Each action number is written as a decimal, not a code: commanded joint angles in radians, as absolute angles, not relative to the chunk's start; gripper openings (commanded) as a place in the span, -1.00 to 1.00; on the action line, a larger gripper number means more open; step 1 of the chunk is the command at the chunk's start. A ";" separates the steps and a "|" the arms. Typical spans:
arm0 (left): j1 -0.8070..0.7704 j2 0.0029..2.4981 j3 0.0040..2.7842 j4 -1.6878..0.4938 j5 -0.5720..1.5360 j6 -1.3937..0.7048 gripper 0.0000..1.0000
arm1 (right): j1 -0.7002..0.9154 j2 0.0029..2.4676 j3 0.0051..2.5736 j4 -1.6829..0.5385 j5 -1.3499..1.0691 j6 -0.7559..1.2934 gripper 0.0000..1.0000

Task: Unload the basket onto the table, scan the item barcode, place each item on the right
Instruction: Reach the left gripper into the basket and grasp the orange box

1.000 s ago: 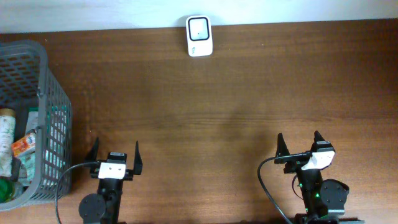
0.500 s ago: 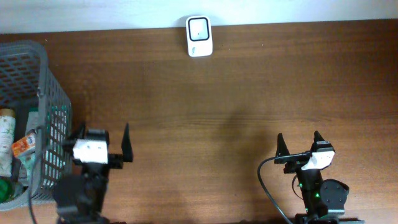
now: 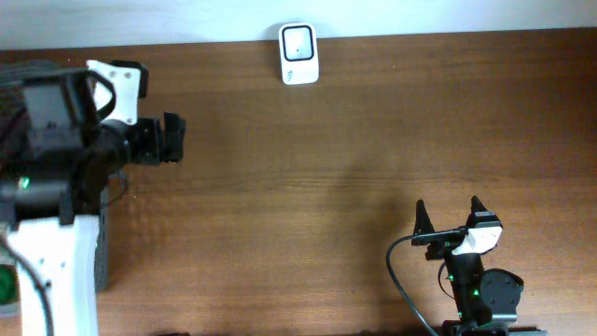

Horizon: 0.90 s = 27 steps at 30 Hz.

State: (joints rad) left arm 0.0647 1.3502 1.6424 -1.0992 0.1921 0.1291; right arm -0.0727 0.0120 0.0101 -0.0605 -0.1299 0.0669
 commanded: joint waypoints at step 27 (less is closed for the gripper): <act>0.743 1.667 1.414 -0.889 -0.122 -0.266 0.83 | -0.079 0.007 0.006 -0.065 -0.139 0.060 0.97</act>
State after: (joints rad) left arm 0.7376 1.5944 1.4273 -0.9249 -0.0822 -0.3317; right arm -0.0727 0.0120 0.0101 -0.0605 -0.1299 0.0669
